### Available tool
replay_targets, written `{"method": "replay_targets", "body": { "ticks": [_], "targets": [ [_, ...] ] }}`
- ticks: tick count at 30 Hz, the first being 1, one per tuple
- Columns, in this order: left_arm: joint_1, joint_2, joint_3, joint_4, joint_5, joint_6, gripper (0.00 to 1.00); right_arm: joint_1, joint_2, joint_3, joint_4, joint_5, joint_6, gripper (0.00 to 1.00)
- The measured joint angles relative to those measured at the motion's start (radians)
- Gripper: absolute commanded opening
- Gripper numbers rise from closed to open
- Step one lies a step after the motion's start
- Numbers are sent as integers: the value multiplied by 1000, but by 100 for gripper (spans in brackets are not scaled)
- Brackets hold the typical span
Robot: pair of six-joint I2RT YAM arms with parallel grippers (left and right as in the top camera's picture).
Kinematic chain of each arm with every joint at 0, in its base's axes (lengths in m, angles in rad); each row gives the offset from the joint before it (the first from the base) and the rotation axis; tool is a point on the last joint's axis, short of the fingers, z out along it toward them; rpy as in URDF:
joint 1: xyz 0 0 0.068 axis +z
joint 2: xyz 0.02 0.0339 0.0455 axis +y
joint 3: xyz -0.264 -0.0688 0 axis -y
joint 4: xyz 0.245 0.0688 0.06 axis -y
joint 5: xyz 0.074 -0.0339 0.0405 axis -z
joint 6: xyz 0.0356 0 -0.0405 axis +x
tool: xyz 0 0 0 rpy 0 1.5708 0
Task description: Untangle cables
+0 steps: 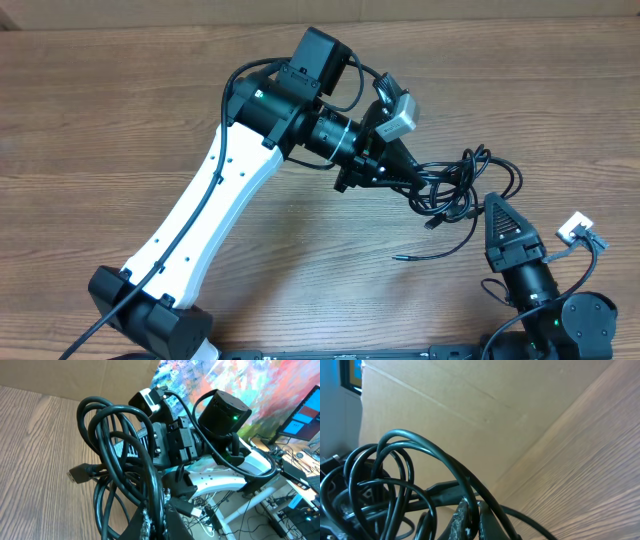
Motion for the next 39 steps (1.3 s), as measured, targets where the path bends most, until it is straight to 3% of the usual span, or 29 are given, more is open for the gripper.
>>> {"method": "replay_targets", "body": {
  "ticks": [15,16,17,18,19,20,22,31,35,39],
  "targets": [
    [1,0,0,-6,-10,-3,4,0,0,0,-58,83,-64,4],
    [2,0,0,-6,-9,-3,4,0,0,0,-58,85,-66,9],
    [2,0,0,-6,-8,-3,4,0,0,0,-58,84,-63,21],
    [2,0,0,-5,-7,-3,4,0,0,0,-52,78,-61,55],
    [3,0,0,-5,-8,-3,4,0,0,0,-37,66,-51,77],
    [4,0,0,-5,-10,-3,4,0,0,0,-14,48,-37,88],
    [4,0,0,3,-15,-3,4,0,0,0,-3,26,-2,94],
    [8,0,0,50,-19,-3,4,0,0,0,70,-91,263,94],
    [8,0,0,88,15,-2,4,0,0,0,130,-145,394,79],
    [8,0,0,120,50,-2,4,0,0,0,182,-188,516,58]
  ]
}}
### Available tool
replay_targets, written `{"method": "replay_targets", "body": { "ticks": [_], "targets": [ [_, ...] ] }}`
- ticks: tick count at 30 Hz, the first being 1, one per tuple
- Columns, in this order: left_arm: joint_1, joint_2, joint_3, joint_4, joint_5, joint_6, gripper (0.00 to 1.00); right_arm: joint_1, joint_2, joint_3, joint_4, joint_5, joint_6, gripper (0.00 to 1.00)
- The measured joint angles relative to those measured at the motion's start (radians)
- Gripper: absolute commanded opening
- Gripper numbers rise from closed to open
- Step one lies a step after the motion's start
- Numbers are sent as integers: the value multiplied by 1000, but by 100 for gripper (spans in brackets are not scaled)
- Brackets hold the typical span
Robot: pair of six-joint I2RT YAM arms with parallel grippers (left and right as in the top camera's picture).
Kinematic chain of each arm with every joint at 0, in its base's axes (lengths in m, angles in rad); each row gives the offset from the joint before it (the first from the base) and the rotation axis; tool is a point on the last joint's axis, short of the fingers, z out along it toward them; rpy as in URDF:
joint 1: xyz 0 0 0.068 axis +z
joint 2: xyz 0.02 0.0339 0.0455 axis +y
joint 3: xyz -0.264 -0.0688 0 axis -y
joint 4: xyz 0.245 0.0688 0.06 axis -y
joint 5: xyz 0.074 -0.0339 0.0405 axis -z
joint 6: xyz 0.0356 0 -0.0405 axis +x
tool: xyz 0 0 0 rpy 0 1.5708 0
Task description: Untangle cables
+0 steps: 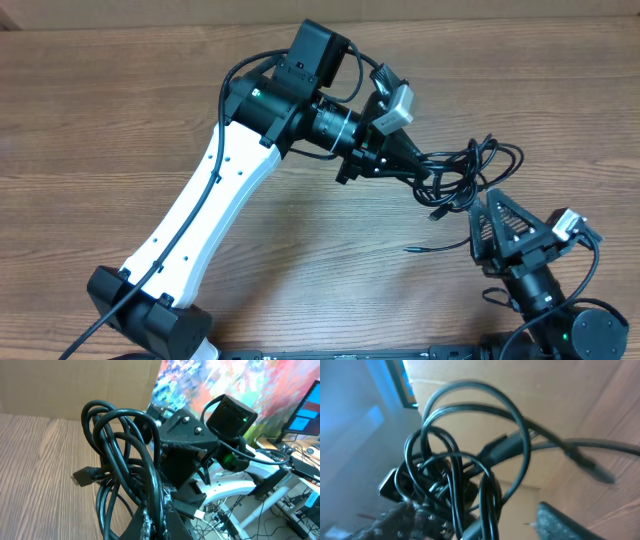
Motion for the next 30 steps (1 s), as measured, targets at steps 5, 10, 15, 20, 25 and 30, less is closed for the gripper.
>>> {"method": "replay_targets", "body": {
  "ticks": [5,10,15,20,25,30],
  "targets": [
    [0,0,0,4,50,8,4,0,0,0,68,-18,84,40],
    [0,0,0,7,118,32,4,0,0,0,94,-11,118,39],
    [0,0,0,7,167,34,4,0,0,0,94,3,138,43],
    [0,0,0,8,180,34,4,0,0,0,93,25,144,35],
    [0,0,0,11,185,34,4,0,0,0,90,46,148,16],
    [0,0,0,14,188,34,4,0,0,0,27,54,148,12]
  ]
}}
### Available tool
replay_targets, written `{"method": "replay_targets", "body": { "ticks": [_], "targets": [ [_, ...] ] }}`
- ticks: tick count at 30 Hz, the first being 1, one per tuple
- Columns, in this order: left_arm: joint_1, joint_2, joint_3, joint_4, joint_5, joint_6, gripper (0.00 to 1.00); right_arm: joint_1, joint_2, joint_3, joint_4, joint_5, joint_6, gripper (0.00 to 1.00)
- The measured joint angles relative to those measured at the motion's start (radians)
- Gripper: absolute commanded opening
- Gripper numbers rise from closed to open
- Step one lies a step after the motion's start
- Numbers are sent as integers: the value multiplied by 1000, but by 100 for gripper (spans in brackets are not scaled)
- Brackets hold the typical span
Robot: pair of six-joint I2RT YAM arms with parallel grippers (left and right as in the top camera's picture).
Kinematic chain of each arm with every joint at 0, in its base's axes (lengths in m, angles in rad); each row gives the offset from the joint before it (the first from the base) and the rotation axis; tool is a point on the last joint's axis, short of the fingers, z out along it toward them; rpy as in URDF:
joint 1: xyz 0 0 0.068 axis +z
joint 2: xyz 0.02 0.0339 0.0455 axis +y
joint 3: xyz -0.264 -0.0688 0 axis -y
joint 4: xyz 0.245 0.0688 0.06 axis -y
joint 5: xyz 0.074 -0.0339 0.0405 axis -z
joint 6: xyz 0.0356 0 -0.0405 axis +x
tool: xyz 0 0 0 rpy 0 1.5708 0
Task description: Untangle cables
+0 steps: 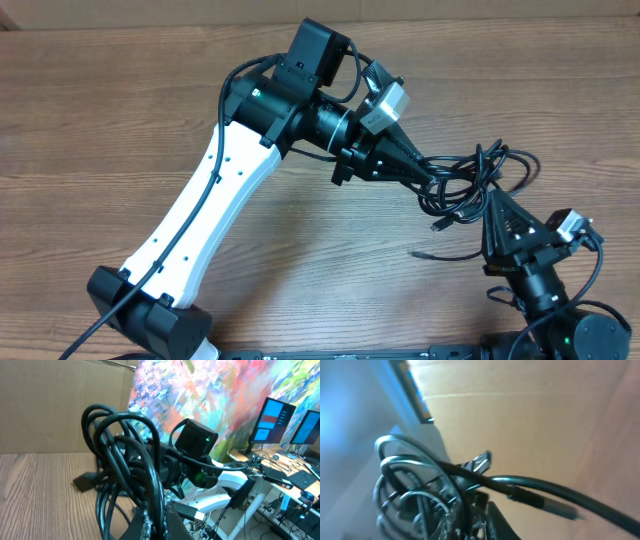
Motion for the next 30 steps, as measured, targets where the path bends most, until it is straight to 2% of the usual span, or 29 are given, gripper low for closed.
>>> {"method": "replay_targets", "body": {
  "ticks": [8,16,19,30],
  "targets": [
    [-17,0,0,3,0,7,4,0,0,0,-33,17,0,11],
    [-29,0,0,7,-12,21,4,0,0,0,17,4,0,10],
    [-29,0,0,10,-16,22,4,0,0,0,18,-18,-1,4],
    [-66,0,0,19,-43,26,4,-1,0,0,13,-33,-30,4]
  ]
}}
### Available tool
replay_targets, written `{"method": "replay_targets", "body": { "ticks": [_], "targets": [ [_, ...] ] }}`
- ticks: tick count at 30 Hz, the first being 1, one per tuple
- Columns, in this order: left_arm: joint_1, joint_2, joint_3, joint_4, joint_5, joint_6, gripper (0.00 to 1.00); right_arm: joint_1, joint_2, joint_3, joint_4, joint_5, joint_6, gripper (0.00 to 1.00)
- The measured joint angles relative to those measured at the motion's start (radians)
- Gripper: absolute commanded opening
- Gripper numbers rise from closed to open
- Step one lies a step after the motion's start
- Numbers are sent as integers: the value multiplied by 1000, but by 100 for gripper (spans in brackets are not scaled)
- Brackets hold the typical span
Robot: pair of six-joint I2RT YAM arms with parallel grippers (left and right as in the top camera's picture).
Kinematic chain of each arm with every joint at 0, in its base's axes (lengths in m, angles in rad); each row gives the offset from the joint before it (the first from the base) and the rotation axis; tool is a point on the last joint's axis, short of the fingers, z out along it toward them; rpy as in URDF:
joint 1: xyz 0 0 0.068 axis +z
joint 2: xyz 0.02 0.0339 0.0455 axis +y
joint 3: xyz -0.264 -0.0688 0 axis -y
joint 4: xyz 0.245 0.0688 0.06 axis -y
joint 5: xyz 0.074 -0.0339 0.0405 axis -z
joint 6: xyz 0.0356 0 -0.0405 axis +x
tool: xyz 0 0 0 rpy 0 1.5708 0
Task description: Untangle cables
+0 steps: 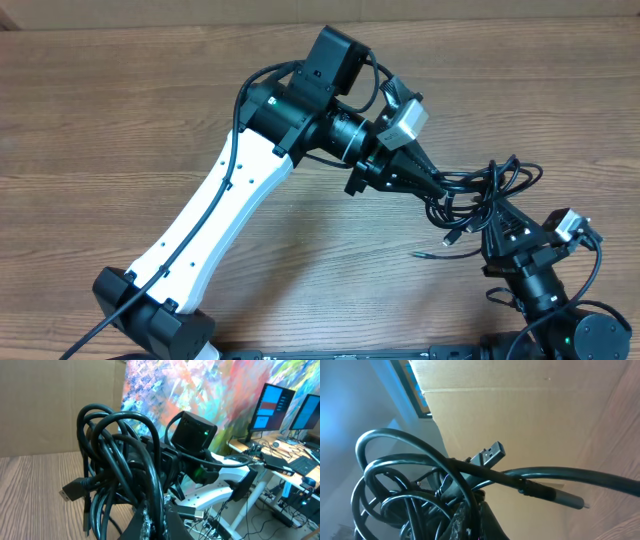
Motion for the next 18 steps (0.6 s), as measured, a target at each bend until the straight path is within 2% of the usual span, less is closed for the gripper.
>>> {"method": "replay_targets", "body": {
  "ticks": [4,12,18],
  "targets": [
    [0,0,0,0,-26,0,4,0,0,0,-37,1,-51,4],
    [0,0,-3,-1,-105,0,4,1,0,4,-273,77,-223,4],
    [2,0,-3,-1,-109,0,4,1,0,4,-313,142,-340,4]
  ]
}}
